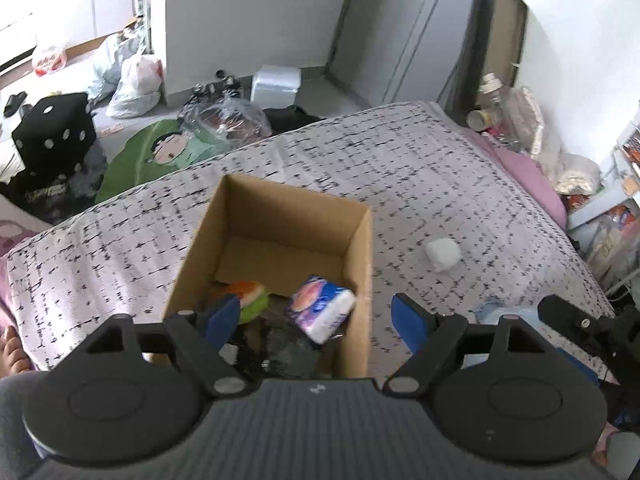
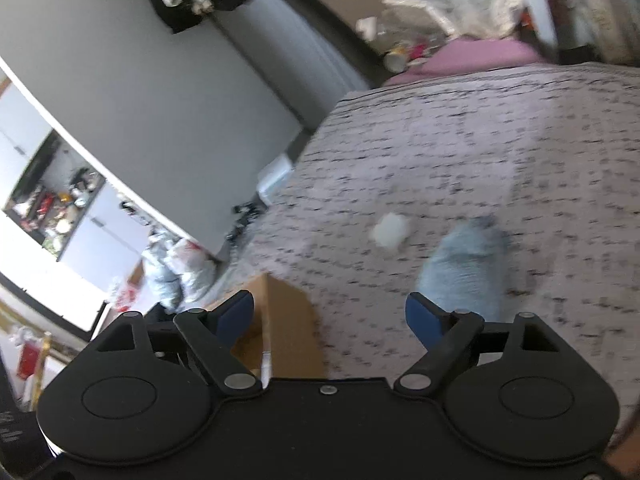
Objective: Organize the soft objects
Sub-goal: 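Move both open tools toward the light-blue fluffy plush on the bed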
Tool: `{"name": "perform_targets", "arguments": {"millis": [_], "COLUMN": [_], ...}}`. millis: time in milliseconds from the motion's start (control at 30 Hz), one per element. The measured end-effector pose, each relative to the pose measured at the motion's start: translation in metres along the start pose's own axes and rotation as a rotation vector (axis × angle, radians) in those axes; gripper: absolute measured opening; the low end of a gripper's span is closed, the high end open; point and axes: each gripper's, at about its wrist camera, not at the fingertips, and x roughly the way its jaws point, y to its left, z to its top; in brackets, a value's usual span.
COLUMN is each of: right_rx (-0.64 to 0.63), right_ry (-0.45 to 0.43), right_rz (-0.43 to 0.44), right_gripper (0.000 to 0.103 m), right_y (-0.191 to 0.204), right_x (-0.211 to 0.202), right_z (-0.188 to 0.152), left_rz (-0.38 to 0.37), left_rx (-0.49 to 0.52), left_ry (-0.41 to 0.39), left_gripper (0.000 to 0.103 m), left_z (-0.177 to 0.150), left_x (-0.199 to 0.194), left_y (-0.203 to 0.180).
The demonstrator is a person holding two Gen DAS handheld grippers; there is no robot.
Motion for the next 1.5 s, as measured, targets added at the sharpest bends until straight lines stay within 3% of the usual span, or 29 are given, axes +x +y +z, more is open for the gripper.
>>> {"name": "perform_targets", "arguments": {"millis": [567,1067,1267,1433,1500], "right_rx": [0.124,0.339,0.454,0.594,0.643], "right_ry": [-0.104,-0.036,-0.003,0.053,0.067], "right_rz": [-0.063,0.014,-0.013,-0.045,-0.034], "right_gripper": [0.094,0.092,0.077,0.052,0.050], "right_y": [-0.057,-0.109,-0.136,-0.159,-0.164], "right_x": [-0.046,-0.040,-0.028,-0.008,-0.001], "right_z": [0.000,0.002,-0.001,-0.010,-0.014], "left_rz": [-0.081,-0.118,-0.127,-0.158,-0.163], "left_rx": [0.119,0.133,0.140,0.182,0.188], "left_ry": [-0.029,0.013,0.021,0.040,0.047], "left_gripper": [0.081,0.077,0.066,0.049,0.047], "left_z": [-0.022,-0.040,-0.046,-0.052,-0.053], "left_x": [-0.020,-0.011,0.000,0.011,0.018], "left_y": [-0.074,-0.121,-0.136,-0.155,-0.162]}}
